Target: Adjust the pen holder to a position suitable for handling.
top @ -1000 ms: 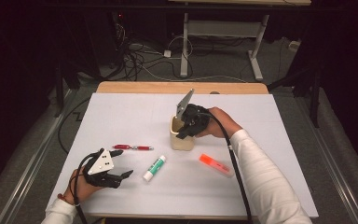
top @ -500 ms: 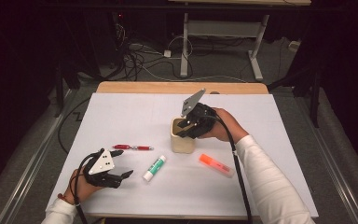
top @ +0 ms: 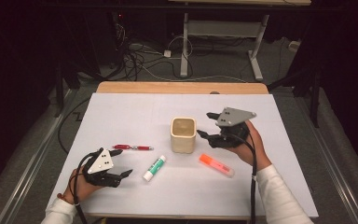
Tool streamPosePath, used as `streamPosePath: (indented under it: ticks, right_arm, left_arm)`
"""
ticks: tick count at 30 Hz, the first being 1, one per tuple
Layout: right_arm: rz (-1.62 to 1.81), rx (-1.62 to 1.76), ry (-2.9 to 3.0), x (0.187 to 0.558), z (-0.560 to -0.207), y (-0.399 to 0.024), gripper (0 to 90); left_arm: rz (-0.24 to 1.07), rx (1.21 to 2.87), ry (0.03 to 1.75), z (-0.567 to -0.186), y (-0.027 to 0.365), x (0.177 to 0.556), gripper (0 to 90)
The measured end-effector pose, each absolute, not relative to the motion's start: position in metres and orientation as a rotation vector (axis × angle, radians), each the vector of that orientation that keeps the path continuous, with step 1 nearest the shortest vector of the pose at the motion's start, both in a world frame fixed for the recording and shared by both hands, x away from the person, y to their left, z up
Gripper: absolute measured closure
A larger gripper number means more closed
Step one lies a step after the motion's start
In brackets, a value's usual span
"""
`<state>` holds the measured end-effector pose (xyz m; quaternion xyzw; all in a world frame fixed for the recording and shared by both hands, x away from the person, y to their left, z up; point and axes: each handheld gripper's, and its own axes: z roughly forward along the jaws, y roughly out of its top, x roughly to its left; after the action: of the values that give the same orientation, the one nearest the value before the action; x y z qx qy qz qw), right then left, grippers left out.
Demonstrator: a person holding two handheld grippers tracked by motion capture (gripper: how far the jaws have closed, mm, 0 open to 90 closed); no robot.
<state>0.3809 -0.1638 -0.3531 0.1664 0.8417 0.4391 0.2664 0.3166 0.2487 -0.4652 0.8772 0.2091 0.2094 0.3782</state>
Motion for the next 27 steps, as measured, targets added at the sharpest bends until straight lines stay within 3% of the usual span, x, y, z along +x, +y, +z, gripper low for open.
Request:
streamPosePath:
  ticks: [27]
  right_arm:
    - [1.256,0.659,2.054,0.295,-0.422,-0.247,22.5]
  left_arm:
    - [0.585,2.284,0.535,-0.464,0.245,0.314,21.1]
